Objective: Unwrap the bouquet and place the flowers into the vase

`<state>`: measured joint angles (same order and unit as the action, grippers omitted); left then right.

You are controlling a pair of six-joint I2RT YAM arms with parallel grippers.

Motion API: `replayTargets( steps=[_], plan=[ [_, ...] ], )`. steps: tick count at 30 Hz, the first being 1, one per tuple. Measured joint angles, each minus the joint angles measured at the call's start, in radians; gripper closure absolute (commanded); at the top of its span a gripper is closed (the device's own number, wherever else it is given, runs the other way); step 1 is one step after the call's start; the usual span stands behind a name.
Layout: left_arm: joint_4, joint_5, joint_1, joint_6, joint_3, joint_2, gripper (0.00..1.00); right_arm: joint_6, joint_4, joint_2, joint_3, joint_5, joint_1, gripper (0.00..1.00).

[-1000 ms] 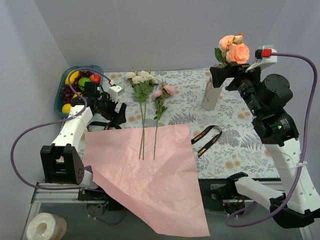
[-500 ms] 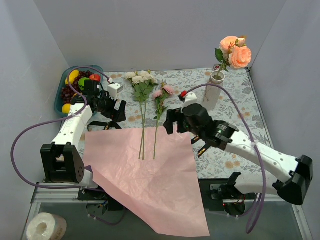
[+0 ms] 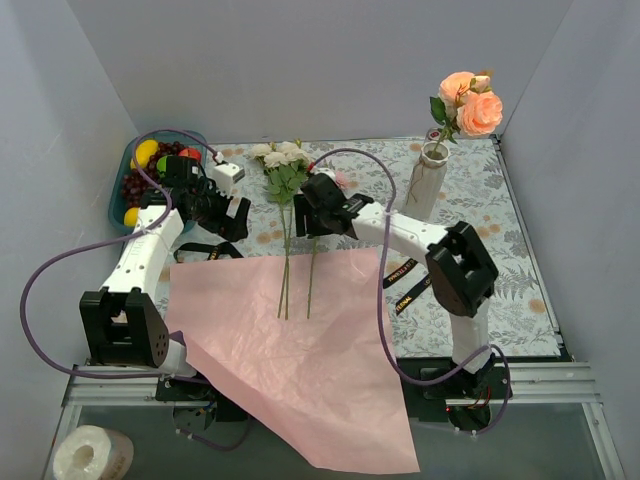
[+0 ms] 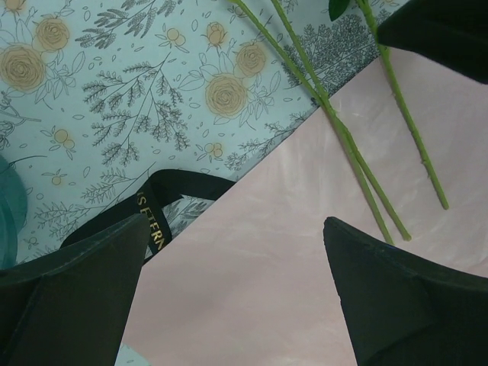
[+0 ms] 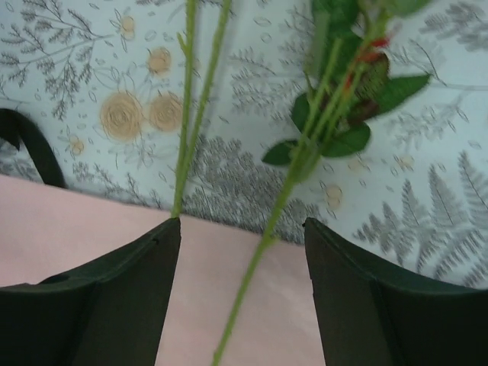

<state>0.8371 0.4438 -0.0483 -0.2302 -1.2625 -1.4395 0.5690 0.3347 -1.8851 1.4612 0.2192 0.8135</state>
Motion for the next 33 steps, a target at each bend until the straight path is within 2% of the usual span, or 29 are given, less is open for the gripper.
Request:
replayTargets(
  steps=[3, 10, 16, 25, 31, 33],
  plan=[
    [-0.007, -0.019, 0.000, 0.014, 0.020, 0.008, 0.02, -0.041, 0.024, -0.131, 0.138, 0.030, 0.025, 0.30],
    [-0.019, -0.058, 0.000, 0.047, 0.082, 0.045, 0.02, -0.067, 0.220, -0.334, 0.403, 0.129, 0.037, 0.33],
    [-0.037, -0.067, 0.000, 0.067, 0.094, 0.059, 0.02, -0.048, 0.318, -0.347, 0.388, 0.171, 0.030, 0.34],
    [-0.029, -0.068, 0.000, 0.103, 0.108, 0.078, 0.02, -0.038, 0.341, -0.391, 0.409, 0.160, 0.014, 0.35],
    [-0.021, -0.070, 0.000, 0.123, 0.110, 0.083, 0.02, -0.016, 0.279, -0.401, 0.392, 0.122, -0.019, 0.42],
    [-0.021, -0.070, 0.000, 0.127, 0.112, 0.083, 0.02, -0.016, 0.256, -0.401, 0.388, 0.122, -0.028, 0.48]
  ],
)
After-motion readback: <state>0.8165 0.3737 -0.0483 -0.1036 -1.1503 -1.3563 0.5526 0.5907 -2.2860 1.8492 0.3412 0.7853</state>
